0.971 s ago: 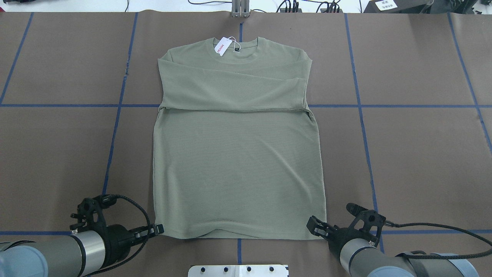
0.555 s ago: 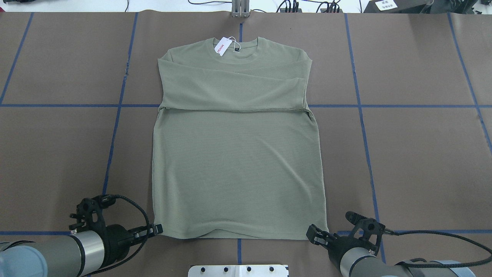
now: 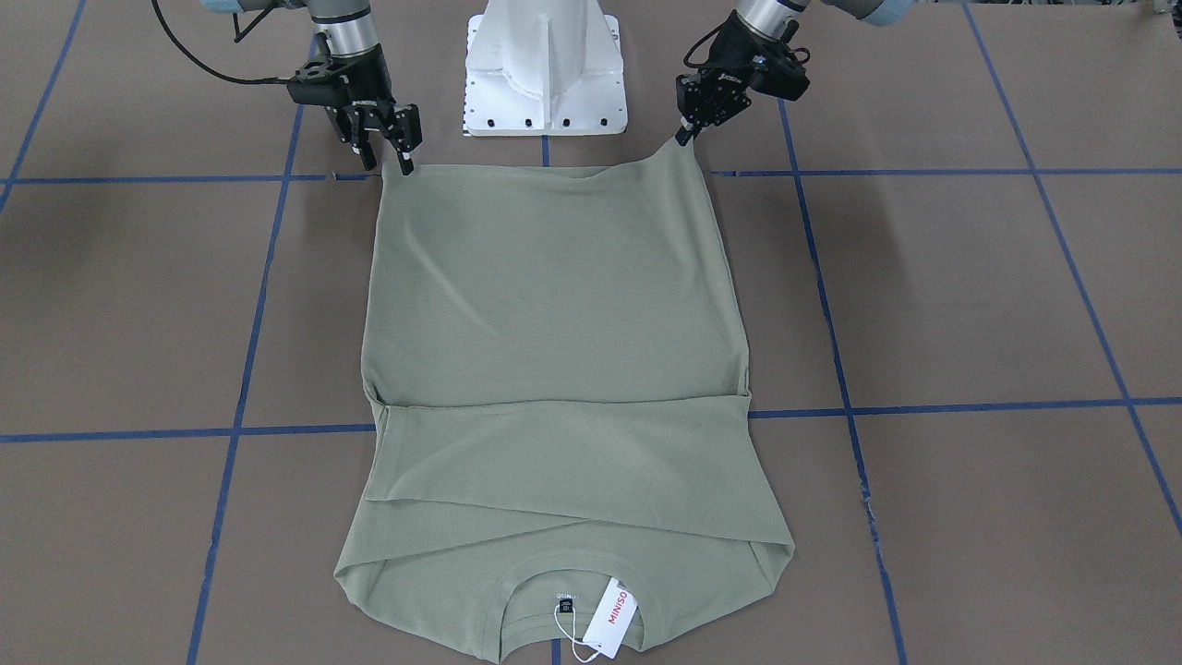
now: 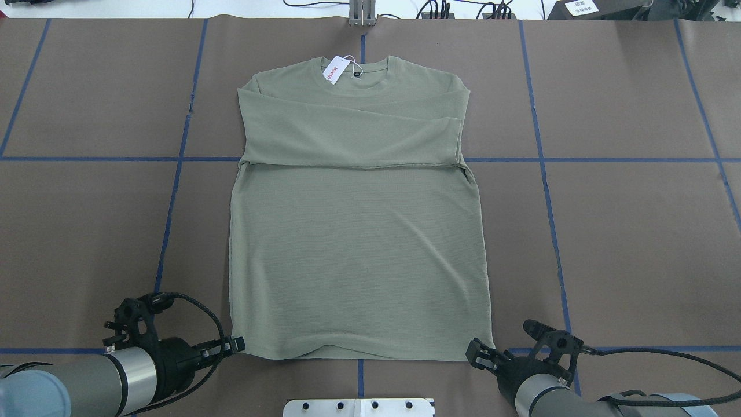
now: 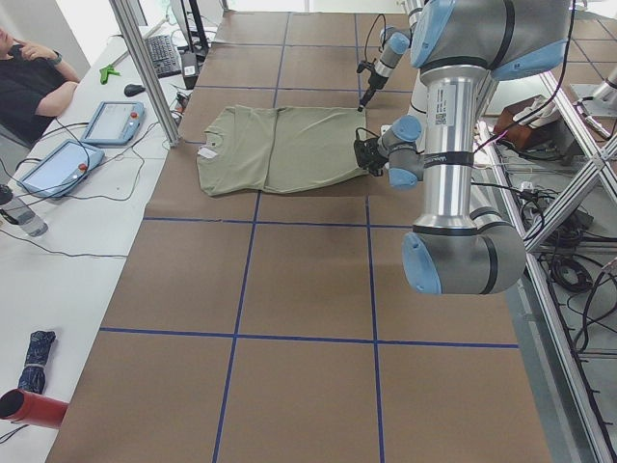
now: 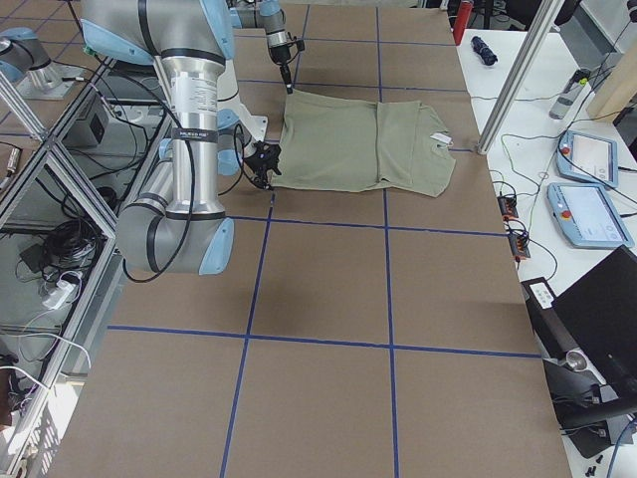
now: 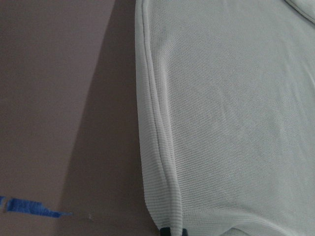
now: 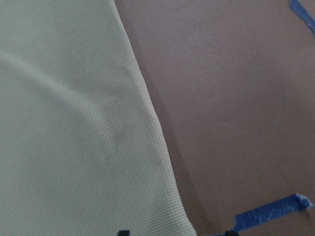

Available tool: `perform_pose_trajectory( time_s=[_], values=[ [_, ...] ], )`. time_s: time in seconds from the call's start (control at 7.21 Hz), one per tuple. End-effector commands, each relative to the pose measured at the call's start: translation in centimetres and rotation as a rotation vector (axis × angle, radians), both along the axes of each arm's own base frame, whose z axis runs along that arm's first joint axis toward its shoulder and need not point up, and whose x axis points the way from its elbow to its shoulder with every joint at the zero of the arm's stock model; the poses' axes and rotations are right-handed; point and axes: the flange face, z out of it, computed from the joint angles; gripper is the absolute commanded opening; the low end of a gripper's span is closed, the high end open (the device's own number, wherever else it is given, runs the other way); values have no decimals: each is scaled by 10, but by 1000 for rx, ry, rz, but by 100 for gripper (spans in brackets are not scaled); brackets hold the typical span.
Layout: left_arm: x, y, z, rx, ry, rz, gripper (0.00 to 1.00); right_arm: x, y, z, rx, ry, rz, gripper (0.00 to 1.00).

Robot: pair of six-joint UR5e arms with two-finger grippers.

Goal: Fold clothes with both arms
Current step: 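Close both grippers on the hem corners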

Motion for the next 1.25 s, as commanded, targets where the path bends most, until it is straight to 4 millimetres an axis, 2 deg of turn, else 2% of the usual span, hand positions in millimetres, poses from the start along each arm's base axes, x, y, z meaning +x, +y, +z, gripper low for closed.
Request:
perform_pose_trajectory(
  time_s=[0.0,0.28,0.42,0.69,0.97,1.11],
  values=[
    [0,0,-1,0,3,0,0,0,-1,1,9,3,8,60],
    [0,0,0,0,1,0,0,-1,0,1,9,4,6,59],
    [0,0,-2,0,4,0,0,-2,0,0,10,1,9,47],
    [0,0,-4,0,9,0,0,-2,0,-1,11,-2,9,0],
    [1,0,-4,2,10,0,0,3,-4,-6,10,-10,14,0],
    [-5,1,-15,3,31,5,0,25,-9,-26,7,0,10,0]
  ],
)
